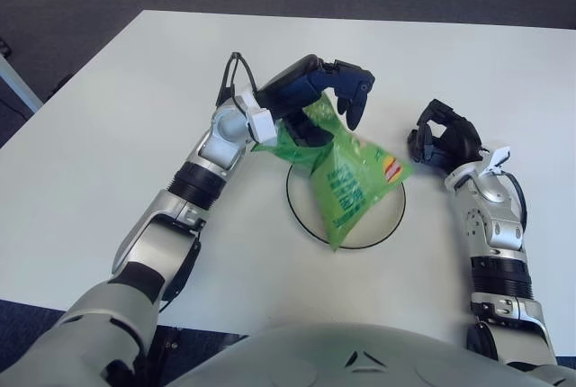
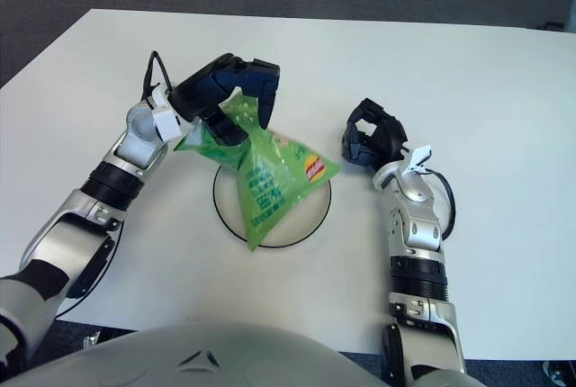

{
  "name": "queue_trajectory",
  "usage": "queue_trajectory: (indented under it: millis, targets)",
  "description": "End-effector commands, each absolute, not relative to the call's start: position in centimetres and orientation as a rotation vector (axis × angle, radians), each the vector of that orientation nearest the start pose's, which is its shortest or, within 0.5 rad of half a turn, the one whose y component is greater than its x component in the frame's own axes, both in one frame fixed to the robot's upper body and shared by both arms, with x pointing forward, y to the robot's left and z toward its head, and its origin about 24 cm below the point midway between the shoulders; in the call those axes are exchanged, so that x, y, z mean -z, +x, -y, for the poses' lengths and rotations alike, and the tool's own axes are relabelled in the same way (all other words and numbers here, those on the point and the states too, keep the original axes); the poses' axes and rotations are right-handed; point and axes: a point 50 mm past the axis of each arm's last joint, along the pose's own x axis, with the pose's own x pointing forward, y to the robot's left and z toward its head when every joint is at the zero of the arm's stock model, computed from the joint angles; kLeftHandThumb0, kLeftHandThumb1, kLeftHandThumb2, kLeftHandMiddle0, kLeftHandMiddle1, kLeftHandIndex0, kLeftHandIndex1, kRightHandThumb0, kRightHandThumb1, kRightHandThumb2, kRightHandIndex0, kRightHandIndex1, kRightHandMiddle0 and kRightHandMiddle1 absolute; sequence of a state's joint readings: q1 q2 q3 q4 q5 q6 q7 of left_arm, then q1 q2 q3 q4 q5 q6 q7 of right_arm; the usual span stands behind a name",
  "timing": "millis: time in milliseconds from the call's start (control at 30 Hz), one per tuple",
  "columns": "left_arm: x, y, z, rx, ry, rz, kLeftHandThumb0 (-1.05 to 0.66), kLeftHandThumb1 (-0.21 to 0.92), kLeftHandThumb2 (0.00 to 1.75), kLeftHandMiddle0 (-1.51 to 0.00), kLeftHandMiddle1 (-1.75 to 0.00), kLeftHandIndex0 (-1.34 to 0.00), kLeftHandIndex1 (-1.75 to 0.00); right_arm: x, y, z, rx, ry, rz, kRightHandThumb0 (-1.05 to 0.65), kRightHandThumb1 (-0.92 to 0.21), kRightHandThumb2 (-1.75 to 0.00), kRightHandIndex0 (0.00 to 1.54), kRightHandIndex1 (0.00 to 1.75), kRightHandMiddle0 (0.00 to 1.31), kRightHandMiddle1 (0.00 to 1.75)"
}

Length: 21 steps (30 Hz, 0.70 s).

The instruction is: Put the snack into the plate.

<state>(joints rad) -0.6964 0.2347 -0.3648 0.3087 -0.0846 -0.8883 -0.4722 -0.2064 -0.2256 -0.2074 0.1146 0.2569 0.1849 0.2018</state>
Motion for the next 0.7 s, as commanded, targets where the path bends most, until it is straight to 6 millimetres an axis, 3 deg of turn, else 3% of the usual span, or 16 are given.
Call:
queue_trajectory:
  millis: [0,333,667]
  targets:
    - [-20.26,28.12,-4.99,0.970,0.405,1.163,-0.01,-0.08,1.75,-0.90,-1.75,-0.74,-1.67,-3.96,28.31,22.38,-0.030,0.102,-0.179,-0.48,-0.33,-1.30,1.27,1.75,0.60,1.75]
    - [-20.05,27.92,-4.60,1.019,0.400,1.131,0.00,-0.02,1.70,-0.87,-1.72,-0.64,-1.74,-3.73,28.49,22.54,-0.037,0.111,-0.171,-0.50,-0.28,-1.36,1.33,1.75,0.65,1.75]
    - [-19.91,27.91,-4.69,1.026,0.401,1.112,0.00,-0.02,1.67,-0.88,-1.67,-0.63,-1.75,-3.68,28.55,22.62,-0.044,0.109,-0.169,-0.50,-0.27,-1.38,1.35,1.75,0.66,1.75]
